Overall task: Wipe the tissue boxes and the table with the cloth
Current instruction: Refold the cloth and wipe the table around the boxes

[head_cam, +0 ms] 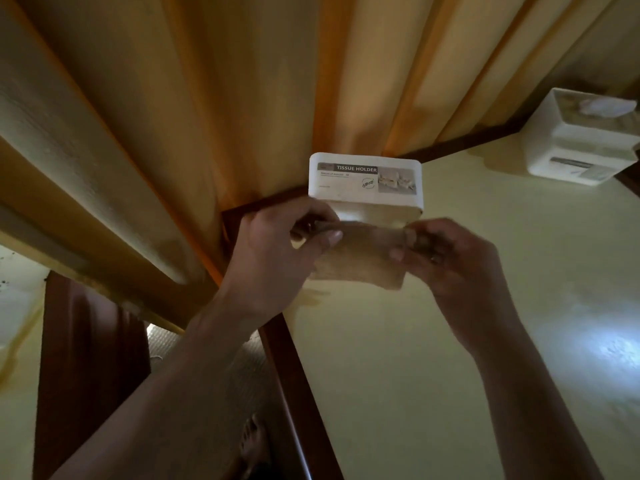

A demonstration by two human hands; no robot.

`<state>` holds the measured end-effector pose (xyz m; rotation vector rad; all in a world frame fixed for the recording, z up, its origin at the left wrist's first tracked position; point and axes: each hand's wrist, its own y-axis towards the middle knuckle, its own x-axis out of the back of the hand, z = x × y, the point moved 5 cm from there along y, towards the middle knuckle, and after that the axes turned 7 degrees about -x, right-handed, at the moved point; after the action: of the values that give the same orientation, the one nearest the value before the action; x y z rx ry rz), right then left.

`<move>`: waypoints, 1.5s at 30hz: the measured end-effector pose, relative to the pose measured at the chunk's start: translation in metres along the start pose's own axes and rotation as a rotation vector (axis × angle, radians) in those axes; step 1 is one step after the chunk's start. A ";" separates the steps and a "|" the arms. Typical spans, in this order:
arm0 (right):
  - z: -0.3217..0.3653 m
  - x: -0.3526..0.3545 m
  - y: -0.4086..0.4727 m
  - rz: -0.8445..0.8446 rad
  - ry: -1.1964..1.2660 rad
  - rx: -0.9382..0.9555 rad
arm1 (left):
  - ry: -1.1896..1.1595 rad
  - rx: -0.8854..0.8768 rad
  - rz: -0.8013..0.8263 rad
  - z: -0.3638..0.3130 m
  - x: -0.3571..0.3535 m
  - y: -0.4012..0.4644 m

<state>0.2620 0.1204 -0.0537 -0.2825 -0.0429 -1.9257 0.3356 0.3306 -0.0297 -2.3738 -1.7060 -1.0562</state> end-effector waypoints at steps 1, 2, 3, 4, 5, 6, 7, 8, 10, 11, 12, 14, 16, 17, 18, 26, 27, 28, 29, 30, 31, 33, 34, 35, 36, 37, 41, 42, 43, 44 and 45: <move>0.013 0.003 0.002 -0.034 -0.018 0.044 | 0.023 -0.030 -0.013 -0.007 0.006 0.008; 0.024 0.004 0.004 -0.072 -0.057 0.081 | 0.051 -0.055 -0.020 -0.013 0.011 0.016; 0.034 0.005 0.009 -0.118 -0.104 0.109 | 0.077 -0.071 -0.024 -0.016 0.013 0.026; 0.041 0.005 0.014 -0.174 -0.162 0.136 | 0.095 -0.074 -0.024 -0.016 0.013 0.036; 0.046 0.004 0.019 -0.235 -0.231 0.157 | 0.115 -0.068 -0.016 -0.013 0.012 0.046; 0.049 0.002 0.025 -0.293 -0.297 0.170 | 0.147 -0.062 -0.002 -0.009 0.008 0.055; 0.049 0.001 0.030 -0.338 -0.338 0.168 | 0.186 -0.065 0.016 -0.005 0.004 0.063; 0.046 0.000 0.036 -0.369 -0.352 0.153 | 0.221 -0.076 0.035 -0.001 -0.001 0.070; 0.040 -0.001 0.044 -0.417 -0.377 0.122 | 0.247 -0.089 0.070 0.006 -0.009 0.079; 0.037 -0.001 0.047 -0.441 -0.400 0.118 | 0.243 -0.085 0.082 0.009 -0.011 0.083; 0.033 0.000 0.049 -0.466 -0.414 0.114 | 0.230 -0.076 0.094 0.012 -0.013 0.085; 0.023 0.002 0.052 -0.507 -0.379 0.065 | 0.199 -0.033 0.128 0.018 -0.015 0.088; 0.013 0.002 0.053 -0.491 -0.289 0.013 | 0.147 0.019 0.148 0.021 -0.015 0.086; 0.011 0.001 0.054 -0.471 -0.268 0.011 | 0.117 0.029 0.142 0.022 -0.014 0.084; 0.010 0.000 0.055 -0.451 -0.268 0.022 | 0.106 0.033 0.135 0.021 -0.014 0.080; 0.037 -0.010 0.090 -0.172 -0.572 0.111 | 0.625 0.078 0.162 -0.018 0.002 0.047; 0.039 -0.013 0.093 -0.159 -0.575 0.118 | 0.673 0.095 0.166 -0.023 0.004 0.045; 0.041 -0.017 0.095 -0.159 -0.577 0.128 | 0.706 0.113 0.172 -0.027 0.004 0.044; 0.043 -0.022 0.096 -0.171 -0.582 0.144 | 0.723 0.133 0.179 -0.030 0.003 0.042; 0.045 -0.027 0.095 -0.195 -0.583 0.169 | 0.727 0.153 0.190 -0.032 0.002 0.040; 0.045 -0.032 0.094 -0.228 -0.584 0.196 | 0.721 0.175 0.200 -0.032 0.000 0.038; 0.043 -0.041 0.090 -0.282 -0.563 0.214 | 0.684 0.219 0.212 -0.032 -0.003 0.037; 0.039 -0.044 0.089 -0.291 -0.520 0.188 | 0.669 0.236 0.219 -0.032 -0.004 0.037; 0.033 -0.048 0.087 -0.287 -0.447 0.152 | 0.667 0.247 0.231 -0.032 -0.004 0.039; 0.027 -0.052 0.085 -0.276 -0.353 0.121 | 0.674 0.253 0.241 -0.030 -0.004 0.041; 0.021 -0.054 0.083 -0.267 -0.257 0.100 | 0.681 0.247 0.244 -0.027 -0.003 0.045; 0.008 -0.064 0.076 -0.226 -0.014 0.027 | 0.497 0.154 0.229 -0.008 -0.015 0.071; 0.006 -0.065 0.075 -0.225 0.023 0.016 | 0.427 0.162 0.247 -0.003 -0.024 0.077; 0.006 -0.064 0.074 -0.224 0.060 0.010 | 0.376 0.176 0.268 0.002 -0.033 0.082; 0.006 -0.063 0.073 -0.220 0.095 0.009 | 0.349 0.178 0.286 0.005 -0.042 0.085; 0.005 -0.062 0.073 -0.211 0.130 0.008 | 0.343 0.164 0.291 0.007 -0.049 0.087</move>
<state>0.3514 0.1517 -0.0698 -0.1514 0.0062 -2.1493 0.4050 0.2585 -0.0308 -2.1069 -1.2385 -1.1406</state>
